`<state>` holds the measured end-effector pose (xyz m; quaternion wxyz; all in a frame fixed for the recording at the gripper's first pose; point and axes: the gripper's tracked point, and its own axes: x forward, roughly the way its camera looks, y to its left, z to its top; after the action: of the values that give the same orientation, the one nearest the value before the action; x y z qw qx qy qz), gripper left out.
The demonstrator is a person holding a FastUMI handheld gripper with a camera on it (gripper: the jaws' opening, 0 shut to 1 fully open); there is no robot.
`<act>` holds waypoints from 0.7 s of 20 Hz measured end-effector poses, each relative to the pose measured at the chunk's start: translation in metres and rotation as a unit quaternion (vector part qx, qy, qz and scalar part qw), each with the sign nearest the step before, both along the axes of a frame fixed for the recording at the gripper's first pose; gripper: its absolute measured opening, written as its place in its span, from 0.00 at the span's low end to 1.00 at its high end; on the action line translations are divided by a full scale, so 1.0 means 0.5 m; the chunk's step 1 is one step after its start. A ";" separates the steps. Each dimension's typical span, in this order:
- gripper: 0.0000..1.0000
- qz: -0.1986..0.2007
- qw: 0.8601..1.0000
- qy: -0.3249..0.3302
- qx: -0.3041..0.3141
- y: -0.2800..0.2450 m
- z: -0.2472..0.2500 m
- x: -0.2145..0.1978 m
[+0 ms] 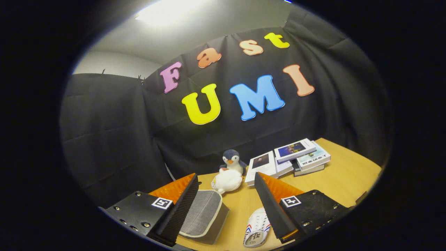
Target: Open the storage box then place both shoes into the box .Put the left shoe in first, then the right shoe, with the right side of both shoes facing outward in a uniform manner.
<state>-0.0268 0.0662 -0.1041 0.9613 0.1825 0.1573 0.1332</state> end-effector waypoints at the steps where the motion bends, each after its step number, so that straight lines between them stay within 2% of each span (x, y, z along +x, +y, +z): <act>1: 0.98 0.008 1.000 0.017 0.018 0.010 -0.014 -0.003; 6: 0.97 0.029 0.985 0.111 0.126 0.053 -0.098 -0.022; 11: 0.97 0.039 0.971 0.179 0.156 0.073 -0.187 -0.050; 14: 0.97 0.058 0.955 0.217 0.193 0.108 -0.224 -0.071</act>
<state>-0.0624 0.1201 -0.2160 0.8410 0.3802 0.3436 0.1737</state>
